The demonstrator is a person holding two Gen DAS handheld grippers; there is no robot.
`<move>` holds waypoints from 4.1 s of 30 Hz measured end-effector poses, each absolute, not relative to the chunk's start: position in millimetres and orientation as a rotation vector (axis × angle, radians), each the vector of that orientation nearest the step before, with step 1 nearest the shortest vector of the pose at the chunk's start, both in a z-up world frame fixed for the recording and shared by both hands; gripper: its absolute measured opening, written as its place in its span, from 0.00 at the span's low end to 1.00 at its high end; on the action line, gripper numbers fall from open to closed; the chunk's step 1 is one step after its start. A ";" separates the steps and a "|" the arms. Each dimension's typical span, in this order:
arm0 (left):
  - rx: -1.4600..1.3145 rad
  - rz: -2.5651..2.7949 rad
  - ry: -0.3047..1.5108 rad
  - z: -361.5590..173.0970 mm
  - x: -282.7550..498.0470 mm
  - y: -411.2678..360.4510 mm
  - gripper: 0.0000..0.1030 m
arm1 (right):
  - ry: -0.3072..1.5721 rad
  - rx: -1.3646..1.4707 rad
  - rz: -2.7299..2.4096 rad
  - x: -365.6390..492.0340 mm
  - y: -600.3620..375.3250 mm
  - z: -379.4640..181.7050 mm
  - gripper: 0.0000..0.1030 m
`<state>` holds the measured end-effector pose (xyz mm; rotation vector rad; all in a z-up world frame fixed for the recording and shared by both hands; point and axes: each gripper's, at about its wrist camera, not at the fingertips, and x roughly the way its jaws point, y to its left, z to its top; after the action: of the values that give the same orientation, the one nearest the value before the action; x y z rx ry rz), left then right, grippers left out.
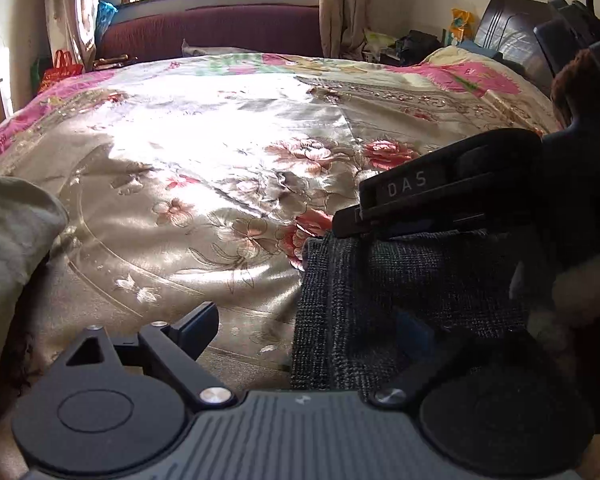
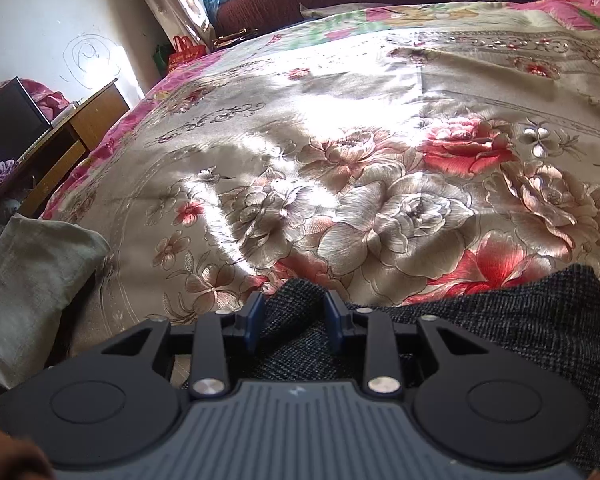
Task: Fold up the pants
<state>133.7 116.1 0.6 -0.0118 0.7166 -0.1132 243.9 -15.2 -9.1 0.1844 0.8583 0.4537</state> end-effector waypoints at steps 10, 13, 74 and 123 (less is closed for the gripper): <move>0.131 0.030 0.714 6.9 118.4 100.0 1.00 | 0.823 0.109 0.447 199.7 -34.8 20.4 0.35; 0.162 0.045 0.711 13.5 113.2 94.0 1.00 | 0.819 0.120 0.431 188.9 -47.9 24.2 0.36; 0.269 -0.040 0.673 22.3 12.8 24.4 1.00 | 0.764 0.138 0.319 46.4 -122.1 11.6 0.41; 0.151 -0.045 0.752 10.6 4.2 26.1 1.00 | 0.833 0.130 0.275 24.2 -125.5 -13.3 0.46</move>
<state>4.2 26.1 10.6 0.1514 0.7522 -0.0455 24.2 -125.5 -13.3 0.1296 0.8335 0.2751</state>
